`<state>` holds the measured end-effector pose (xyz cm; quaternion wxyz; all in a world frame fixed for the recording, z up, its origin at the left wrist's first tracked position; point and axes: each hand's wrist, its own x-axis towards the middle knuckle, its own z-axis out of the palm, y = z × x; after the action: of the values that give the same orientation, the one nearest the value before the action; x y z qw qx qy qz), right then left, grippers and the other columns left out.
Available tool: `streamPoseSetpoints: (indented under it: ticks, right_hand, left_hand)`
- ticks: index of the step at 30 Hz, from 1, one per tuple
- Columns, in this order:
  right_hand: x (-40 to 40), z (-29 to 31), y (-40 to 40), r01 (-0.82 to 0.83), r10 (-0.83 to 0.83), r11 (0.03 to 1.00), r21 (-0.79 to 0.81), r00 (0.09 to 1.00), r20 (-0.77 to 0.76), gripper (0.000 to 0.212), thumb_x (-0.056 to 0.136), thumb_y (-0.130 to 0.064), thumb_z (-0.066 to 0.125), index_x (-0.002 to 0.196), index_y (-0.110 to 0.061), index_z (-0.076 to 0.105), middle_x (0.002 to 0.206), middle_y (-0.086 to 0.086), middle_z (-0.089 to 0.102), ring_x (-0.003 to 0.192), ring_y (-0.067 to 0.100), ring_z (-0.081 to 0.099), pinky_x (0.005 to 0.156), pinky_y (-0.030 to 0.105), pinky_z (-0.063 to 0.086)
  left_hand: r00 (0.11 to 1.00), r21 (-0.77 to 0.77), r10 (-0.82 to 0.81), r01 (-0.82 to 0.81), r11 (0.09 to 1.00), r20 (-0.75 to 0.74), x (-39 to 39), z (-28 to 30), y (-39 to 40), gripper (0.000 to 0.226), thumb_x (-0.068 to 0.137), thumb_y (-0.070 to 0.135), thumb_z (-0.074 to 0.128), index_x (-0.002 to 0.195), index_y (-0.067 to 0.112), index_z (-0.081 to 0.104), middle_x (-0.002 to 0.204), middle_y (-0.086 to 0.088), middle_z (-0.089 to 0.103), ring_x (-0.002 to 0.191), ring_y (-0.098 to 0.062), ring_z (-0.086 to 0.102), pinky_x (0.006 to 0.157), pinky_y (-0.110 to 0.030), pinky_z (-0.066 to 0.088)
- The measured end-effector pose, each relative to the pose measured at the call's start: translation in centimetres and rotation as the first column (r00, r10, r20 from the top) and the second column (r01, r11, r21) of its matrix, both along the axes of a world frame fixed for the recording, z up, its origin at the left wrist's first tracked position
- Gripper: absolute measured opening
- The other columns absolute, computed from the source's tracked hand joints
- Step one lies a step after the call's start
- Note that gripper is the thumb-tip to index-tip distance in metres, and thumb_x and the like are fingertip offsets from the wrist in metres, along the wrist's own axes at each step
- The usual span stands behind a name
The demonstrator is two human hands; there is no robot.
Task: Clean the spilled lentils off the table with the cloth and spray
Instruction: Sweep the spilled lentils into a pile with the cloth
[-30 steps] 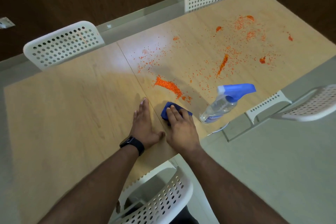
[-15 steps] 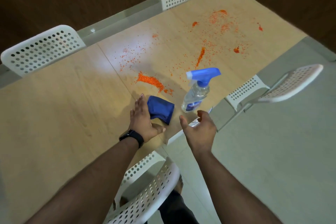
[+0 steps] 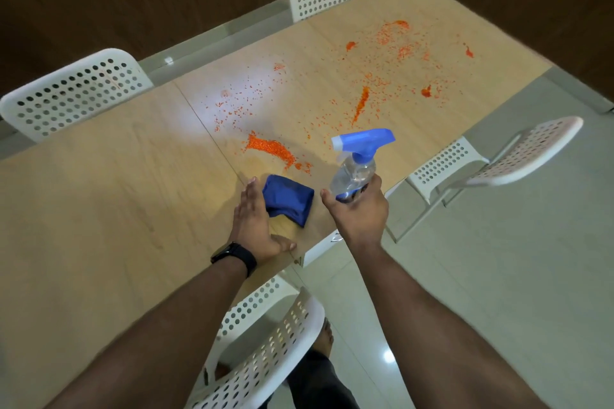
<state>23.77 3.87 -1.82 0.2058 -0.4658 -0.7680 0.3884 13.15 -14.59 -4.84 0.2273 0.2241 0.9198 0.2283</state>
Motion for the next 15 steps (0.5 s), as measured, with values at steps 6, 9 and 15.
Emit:
streamPoseSetpoints:
  ticks: [6, 9, 15]
  right_hand:
    - [1.7, 0.3, -3.5, -0.066, 0.059, 0.992, 0.105, 0.996, 0.067, 0.08, 0.06, -0.068, 0.079, 0.116, -0.017, 0.055, 0.091, -0.003, 0.067, 0.088, 0.027, 0.066, 0.073, 0.037, 0.052]
    - [0.7, 1.6, -6.1, -0.146, 0.133, 0.974, 0.173, 0.987, 0.086, 0.079, 0.059, -0.064, 0.085, 0.116, -0.018, 0.056, 0.089, -0.006, 0.065, 0.088, 0.026, 0.066, 0.071, 0.035, 0.048]
    - [-5.5, 2.7, -13.9, -0.402, 0.4, 0.903, 0.148, 0.915, 0.047, 0.074, 0.058, -0.065, 0.081, 0.116, -0.028, 0.053, 0.088, -0.017, 0.063, 0.086, 0.02, 0.066, 0.072, 0.035, 0.054]
  left_hand:
    - [0.999, -0.049, 0.034, -0.035, 0.998, -0.006, -0.9, 0.5, -3.5, 0.163, 0.056, 0.05, 0.099, 0.162, 0.012, -0.019, 0.174, -0.007, -0.012, 0.161, -0.024, -0.006, 0.129, -0.049, 0.012]
    - [0.997, -0.073, 0.077, -0.078, 0.994, -0.018, -1.7, 0.9, -6.2, 0.162, 0.055, 0.053, 0.098, 0.164, 0.012, -0.015, 0.174, -0.008, -0.01, 0.161, -0.024, -0.005, 0.129, -0.049, 0.014]
    - [0.984, -0.152, 0.173, -0.179, 0.972, -0.054, -4.2, 1.4, -14.4, 0.158, 0.058, 0.067, 0.091, 0.164, 0.013, -0.012, 0.174, -0.009, -0.009, 0.16, -0.028, -0.009, 0.129, -0.05, 0.014]
